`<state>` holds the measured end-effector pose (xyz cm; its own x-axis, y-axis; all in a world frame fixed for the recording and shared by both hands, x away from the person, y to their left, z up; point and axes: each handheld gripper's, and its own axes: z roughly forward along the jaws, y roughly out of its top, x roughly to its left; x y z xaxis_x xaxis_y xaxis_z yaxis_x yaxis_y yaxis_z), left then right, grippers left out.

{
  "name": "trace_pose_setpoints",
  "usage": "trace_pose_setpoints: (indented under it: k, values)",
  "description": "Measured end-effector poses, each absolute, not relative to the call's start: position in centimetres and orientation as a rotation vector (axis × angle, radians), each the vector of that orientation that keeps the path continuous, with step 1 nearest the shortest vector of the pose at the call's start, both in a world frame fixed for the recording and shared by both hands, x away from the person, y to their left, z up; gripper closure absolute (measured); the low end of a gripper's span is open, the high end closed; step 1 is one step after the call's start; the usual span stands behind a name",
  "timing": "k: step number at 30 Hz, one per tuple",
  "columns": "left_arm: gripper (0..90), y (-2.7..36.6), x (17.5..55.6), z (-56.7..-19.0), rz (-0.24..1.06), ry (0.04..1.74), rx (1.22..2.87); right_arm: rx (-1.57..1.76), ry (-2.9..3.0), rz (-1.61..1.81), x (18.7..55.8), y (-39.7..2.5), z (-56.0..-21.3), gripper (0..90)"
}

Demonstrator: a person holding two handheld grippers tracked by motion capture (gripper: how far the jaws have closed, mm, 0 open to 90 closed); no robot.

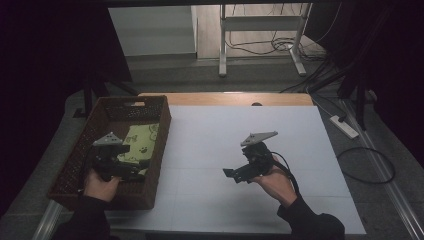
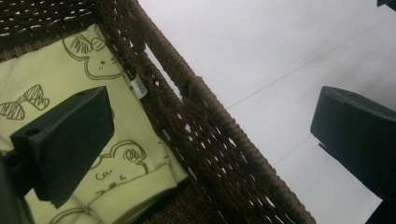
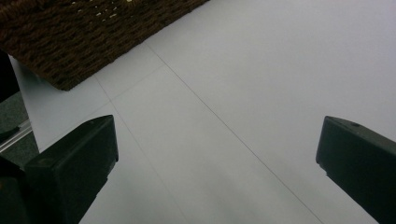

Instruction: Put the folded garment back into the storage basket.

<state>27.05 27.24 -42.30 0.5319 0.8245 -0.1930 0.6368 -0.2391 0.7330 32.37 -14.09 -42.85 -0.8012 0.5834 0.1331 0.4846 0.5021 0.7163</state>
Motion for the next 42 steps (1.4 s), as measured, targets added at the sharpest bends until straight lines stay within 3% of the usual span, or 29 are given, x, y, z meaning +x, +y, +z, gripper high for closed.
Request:
trace_pose_setpoints:
  k: [42]
  values:
    - [0.0, 27.2, 22.7, -43.6, 0.339, 1.163, 1.949, 1.093, 2.476, 1.156, 28.9, -23.4, -42.9, 0.0]
